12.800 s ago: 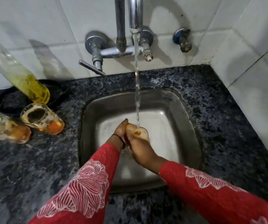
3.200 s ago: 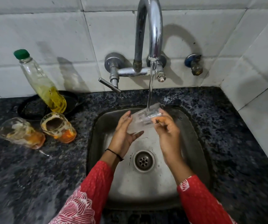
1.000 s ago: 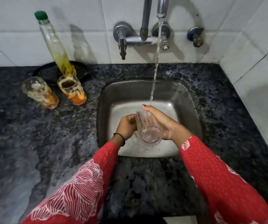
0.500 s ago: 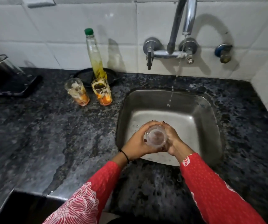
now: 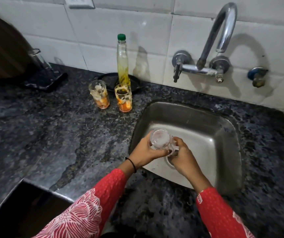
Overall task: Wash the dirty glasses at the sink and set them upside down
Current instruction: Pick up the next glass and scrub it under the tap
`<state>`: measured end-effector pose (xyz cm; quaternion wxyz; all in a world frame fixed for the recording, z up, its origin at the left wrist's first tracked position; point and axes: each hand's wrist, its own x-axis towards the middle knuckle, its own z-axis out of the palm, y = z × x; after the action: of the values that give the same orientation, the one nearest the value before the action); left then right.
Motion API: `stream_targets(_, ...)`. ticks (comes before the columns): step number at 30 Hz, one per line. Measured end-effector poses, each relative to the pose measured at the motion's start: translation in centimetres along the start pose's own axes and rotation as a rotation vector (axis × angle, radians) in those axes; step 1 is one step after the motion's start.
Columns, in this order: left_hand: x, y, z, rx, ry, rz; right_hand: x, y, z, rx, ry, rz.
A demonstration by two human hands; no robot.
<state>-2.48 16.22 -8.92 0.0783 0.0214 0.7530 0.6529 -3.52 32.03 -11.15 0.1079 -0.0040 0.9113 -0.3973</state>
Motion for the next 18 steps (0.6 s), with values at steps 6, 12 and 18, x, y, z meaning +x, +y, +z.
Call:
stream_targets(6, 0.5, 1.8, -2.6, 0.0, -0.021, 0.052, 0.1, -3.2, 1.3, 0.122, 0.186, -0.195)
stream_targets(12, 2.7, 6.2, -12.4, 0.082, -0.169, 0.187, 3.4, -11.7, 2.0, 0.051, 0.445, -0.443)
stream_targets(18, 5.6, 10.1, -27.7, 0.075, 0.014, 0.308, 12.1, -26.8, 7.6, -0.028, 0.51, -0.675)
